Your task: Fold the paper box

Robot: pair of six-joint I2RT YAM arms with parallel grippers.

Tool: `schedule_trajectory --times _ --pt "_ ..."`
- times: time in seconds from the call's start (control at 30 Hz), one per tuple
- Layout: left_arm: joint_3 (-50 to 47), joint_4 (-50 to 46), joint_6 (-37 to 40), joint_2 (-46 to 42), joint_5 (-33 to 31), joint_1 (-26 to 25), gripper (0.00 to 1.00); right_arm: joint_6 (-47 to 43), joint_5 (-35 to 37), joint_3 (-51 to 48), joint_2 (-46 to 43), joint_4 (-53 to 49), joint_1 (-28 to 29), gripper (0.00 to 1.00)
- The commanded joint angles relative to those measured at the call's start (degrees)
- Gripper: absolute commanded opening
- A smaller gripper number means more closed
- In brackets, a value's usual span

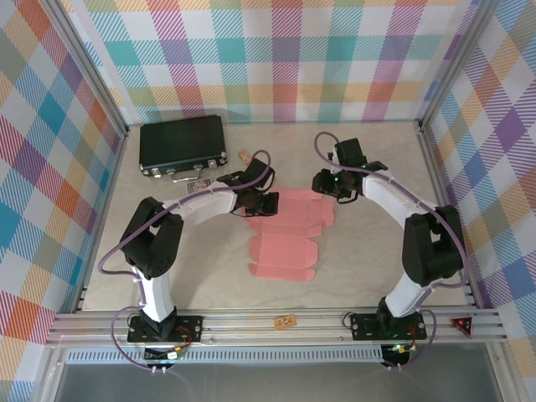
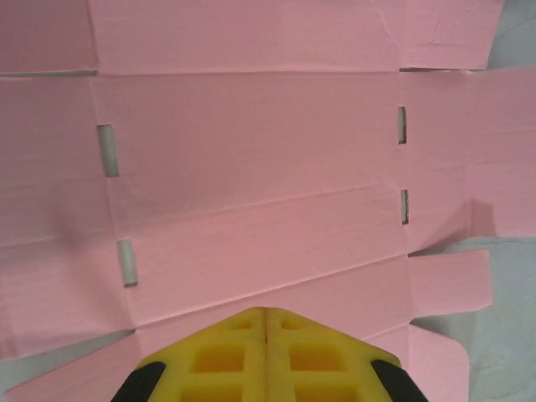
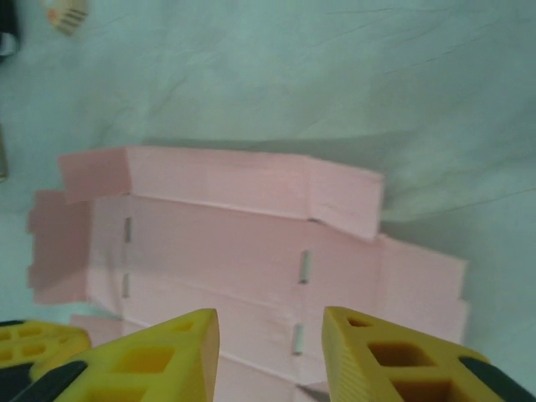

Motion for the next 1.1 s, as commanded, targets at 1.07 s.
schedule_trajectory --times 1.07 --pt "-5.1 3.9 -9.7 8.0 -4.9 -2.0 0.00 -6.7 -0.9 15.8 20.3 -9.1 -3.0 0.44"
